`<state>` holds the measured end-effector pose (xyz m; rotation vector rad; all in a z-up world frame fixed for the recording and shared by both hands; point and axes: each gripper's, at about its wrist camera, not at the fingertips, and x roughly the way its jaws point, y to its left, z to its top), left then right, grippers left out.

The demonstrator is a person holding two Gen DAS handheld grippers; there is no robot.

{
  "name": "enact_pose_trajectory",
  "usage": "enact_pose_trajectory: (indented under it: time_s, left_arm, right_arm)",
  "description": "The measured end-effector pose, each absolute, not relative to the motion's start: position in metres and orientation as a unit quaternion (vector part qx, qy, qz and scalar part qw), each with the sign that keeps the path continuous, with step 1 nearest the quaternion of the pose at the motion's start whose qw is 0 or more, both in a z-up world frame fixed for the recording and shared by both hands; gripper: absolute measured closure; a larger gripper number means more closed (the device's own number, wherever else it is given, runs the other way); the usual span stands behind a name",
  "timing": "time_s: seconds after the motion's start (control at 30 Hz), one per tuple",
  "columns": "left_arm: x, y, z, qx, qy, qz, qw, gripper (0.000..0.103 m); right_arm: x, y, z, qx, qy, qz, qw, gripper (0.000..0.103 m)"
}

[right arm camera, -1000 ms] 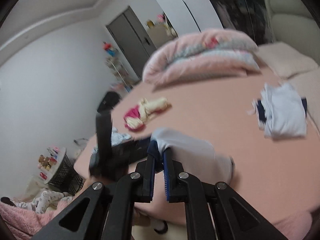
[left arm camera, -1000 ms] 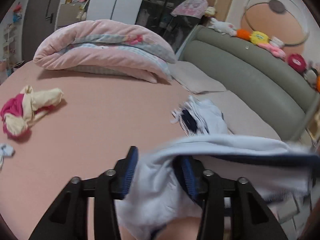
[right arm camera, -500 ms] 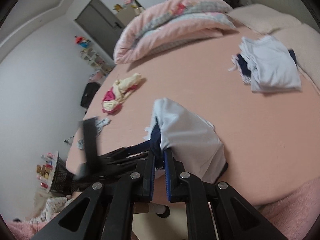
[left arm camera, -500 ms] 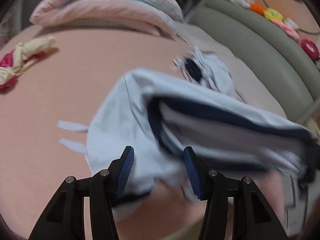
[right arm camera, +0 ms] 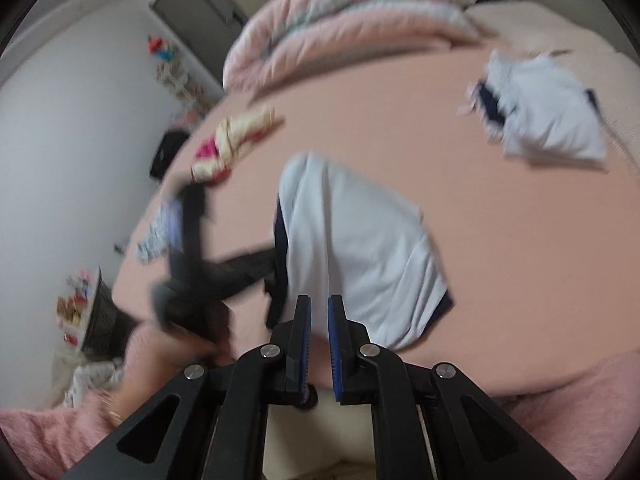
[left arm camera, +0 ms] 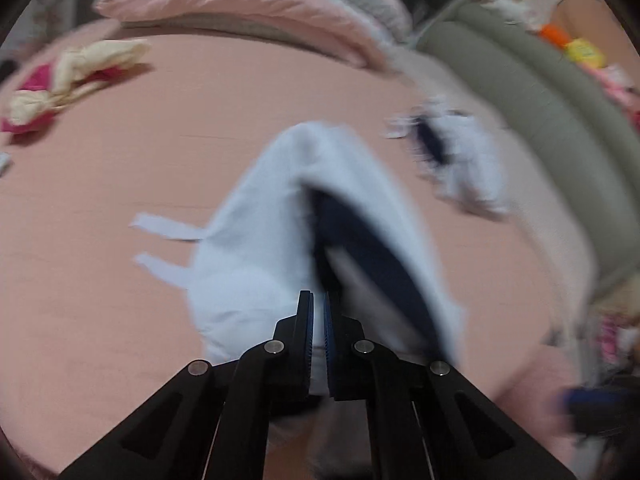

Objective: Fold clothes

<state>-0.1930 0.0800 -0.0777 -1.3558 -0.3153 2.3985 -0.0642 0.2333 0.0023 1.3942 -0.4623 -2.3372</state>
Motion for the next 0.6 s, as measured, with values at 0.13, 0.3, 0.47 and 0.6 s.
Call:
enact_pose_trajectory:
  time_s: [0.13, 0.3, 0.47, 0.6]
  left_arm:
    - [-0.185, 0.079, -0.059, -0.469, -0.073, 0.859, 0.191, 0.099]
    - [-0.174, 0.052, -0.055, -0.478, -0.078, 0.860, 0.159, 0.098]
    - [-0.181, 0.031, -0.066, -0.495, -0.112, 0.847, 0.157, 0.098]
    - [-0.183, 0.040, -0.066, -0.494, -0.109, 0.844, 0.179, 0.098]
  right_arm:
    - [-0.081, 0.215, -0.027, 0.514, -0.188, -0.809, 0.216, 0.068]
    - [-0.104, 0.189, -0.040, 0.518, -0.160, -0.813, 0.214, 0.048]
    - [-0.122, 0.146, -0.057, 0.521, -0.070, -0.822, 0.219, 0.044]
    - [-0.132, 0.156, -0.077, 0.516, -0.010, -0.848, 0.117, 0.095]
